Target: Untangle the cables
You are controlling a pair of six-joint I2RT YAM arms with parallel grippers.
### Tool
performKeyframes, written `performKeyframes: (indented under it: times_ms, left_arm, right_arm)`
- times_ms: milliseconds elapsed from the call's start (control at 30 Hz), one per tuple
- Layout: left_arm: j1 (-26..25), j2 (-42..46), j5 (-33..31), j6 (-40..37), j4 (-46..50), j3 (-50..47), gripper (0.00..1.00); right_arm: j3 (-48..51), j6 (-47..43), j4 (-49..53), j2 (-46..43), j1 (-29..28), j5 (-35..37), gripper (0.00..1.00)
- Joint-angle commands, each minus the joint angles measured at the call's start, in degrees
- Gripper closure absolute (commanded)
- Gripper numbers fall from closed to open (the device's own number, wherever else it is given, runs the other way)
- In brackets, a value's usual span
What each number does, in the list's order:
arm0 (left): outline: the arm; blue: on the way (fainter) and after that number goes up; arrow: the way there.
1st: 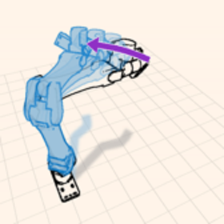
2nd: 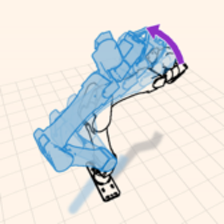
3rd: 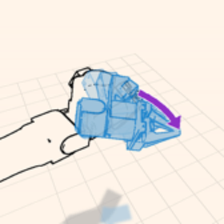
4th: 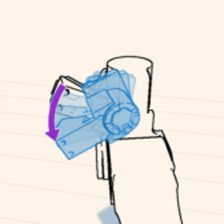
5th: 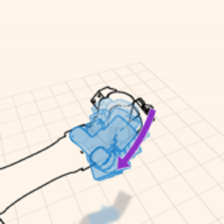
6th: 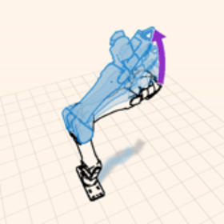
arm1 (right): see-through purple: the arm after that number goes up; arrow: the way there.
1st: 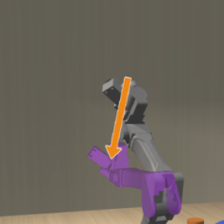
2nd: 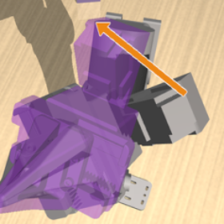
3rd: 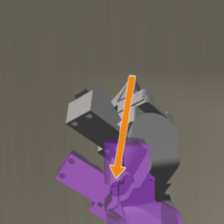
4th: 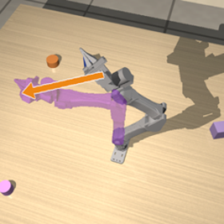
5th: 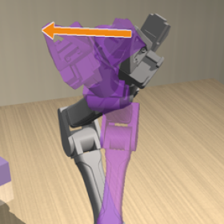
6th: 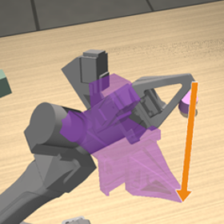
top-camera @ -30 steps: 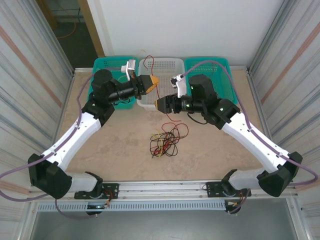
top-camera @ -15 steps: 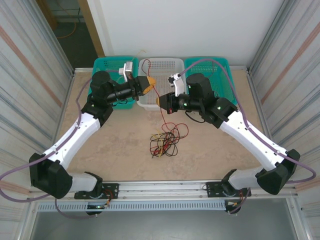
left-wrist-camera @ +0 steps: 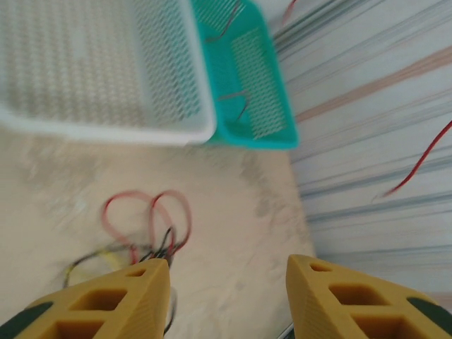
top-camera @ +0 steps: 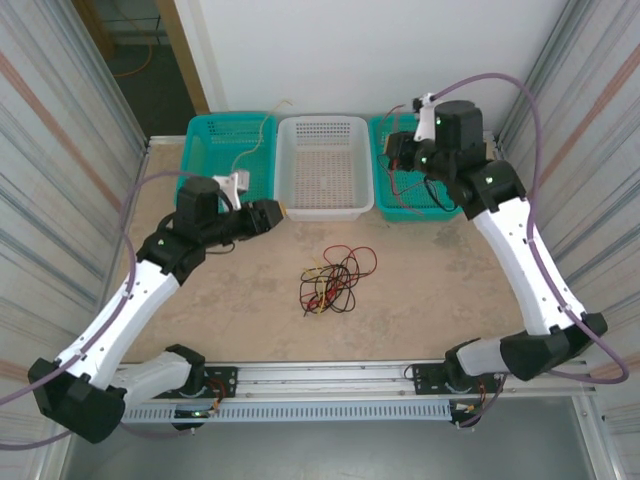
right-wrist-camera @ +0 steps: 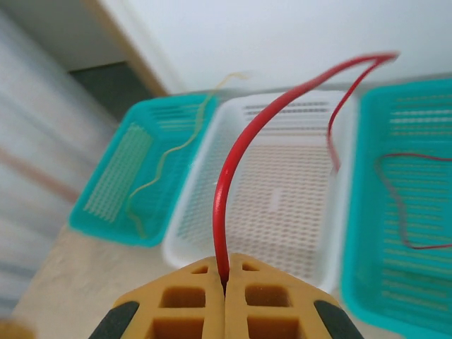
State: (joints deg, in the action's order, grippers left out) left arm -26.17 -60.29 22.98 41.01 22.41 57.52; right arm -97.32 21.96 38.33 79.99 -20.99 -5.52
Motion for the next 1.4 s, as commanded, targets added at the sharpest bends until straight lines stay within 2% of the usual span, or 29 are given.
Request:
performKeyframes:
  times_ms: [0,133,200,300,400,433,600,667,900,1033,1167,1367]
  left_arm:
    - [-3.71,2.01,-3.8,-5.19,7.56,-4.53,0.51]
    - [-11.18,2.43,-8.71,-5.8,11.25,-7.71,0.48]
    - [-14.59,2.0,-10.42,-4.79,11.69,-9.25,0.47]
    - [-18.3,1.17,-12.42,-1.68,10.57,-11.64,0.48]
    - [-19.7,0.2,-13.26,0.41,10.15,-12.85,0.48]
    - [-19.79,0.1,-13.69,0.77,10.48,-13.0,0.49]
    - [-19.85,0.17,-16.7,0.07,12.47,-12.88,0.47]
    - [-19.82,-0.62,-16.98,-0.59,12.08,-12.61,0.5]
    - [-20.1,-6.33,-12.91,-0.49,7.49,-12.43,0.59]
    - [-20.24,-7.63,-13.25,-0.6,6.95,-12.6,0.6]
    - [-20.24,-9.21,-12.13,-0.34,5.15,-13.04,0.64]
    - [-20.33,-11.95,-12.21,-1.16,3.88,-11.89,0.81]
  right_arm:
    - [-2.85,-1.11,4.45,5.16,3.94,0.94,1.0]
    - [-4.48,-1.63,4.62,12.1,8.6,3.31,1.0]
    - [-4.08,-2.4,3.32,15.67,10.63,3.82,0.95]
    - [-5.28,-2.5,3.24,22.42,13.29,2.79,0.77]
    - [-7.66,-1.83,5.29,27.3,14.31,2.47,0.49]
    - [-7.8,-1.92,5.78,27.63,14.1,2.3,0.46]
    - [-1.8,-0.74,1.75,21.86,12.22,1.65,0.43]
    - [-0.06,0.12,1.69,18.75,10.76,1.58,0.43]
    - [11.62,0.7,0.47,6.39,3.18,6.06,0.41]
    - [16.88,2.11,3.52,1.82,4.83,9.56,0.4]
    - [18.73,3.11,5.97,0.0,7.99,7.91,0.42]
    - [18.49,4.62,6.38,1.74,9.13,4.79,0.44]
